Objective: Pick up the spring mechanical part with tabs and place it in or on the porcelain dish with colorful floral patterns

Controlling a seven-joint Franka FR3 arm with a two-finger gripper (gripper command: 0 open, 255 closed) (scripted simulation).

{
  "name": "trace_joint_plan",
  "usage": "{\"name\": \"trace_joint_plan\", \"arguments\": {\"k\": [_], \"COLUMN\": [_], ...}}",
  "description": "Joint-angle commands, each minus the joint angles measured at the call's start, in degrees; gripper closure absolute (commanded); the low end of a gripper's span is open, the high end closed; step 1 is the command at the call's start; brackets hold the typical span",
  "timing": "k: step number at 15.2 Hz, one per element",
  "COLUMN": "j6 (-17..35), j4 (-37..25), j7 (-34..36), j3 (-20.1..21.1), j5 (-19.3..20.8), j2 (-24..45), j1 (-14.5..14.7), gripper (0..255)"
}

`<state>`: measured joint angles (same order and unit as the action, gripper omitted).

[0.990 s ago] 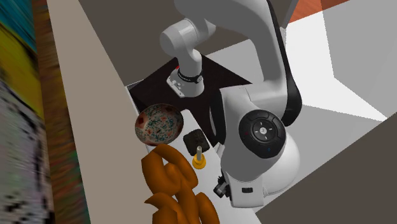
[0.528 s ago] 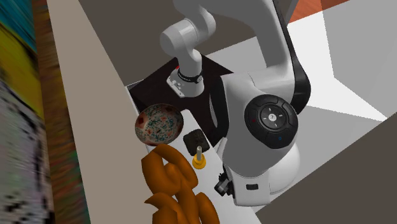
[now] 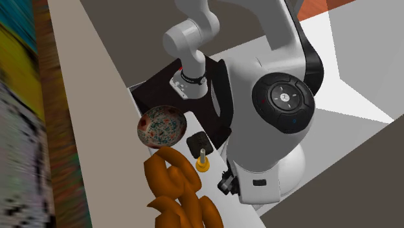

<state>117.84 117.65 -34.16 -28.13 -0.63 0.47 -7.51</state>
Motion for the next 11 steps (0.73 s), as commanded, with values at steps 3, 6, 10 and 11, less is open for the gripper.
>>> {"name": "trace_joint_plan", "arguments": {"k": [3, 6, 10, 11], "j6": [0.46, 0.54, -0.29, -0.66], "j4": [6.99, 12.61, 19.2, 20.69], "j7": [0.06, 0.03, -0.54, -0.81], "j3": [-0.89, -1.4, -1.95, -2.08], "j5": [4.07, 7.57, 12.09, 13.17], "j2": [-7.38, -13.57, -21.67, -23.66], "j1": [-1.17, -2.85, -6.01, -6.93], "gripper": [255, 255, 255, 255]}}
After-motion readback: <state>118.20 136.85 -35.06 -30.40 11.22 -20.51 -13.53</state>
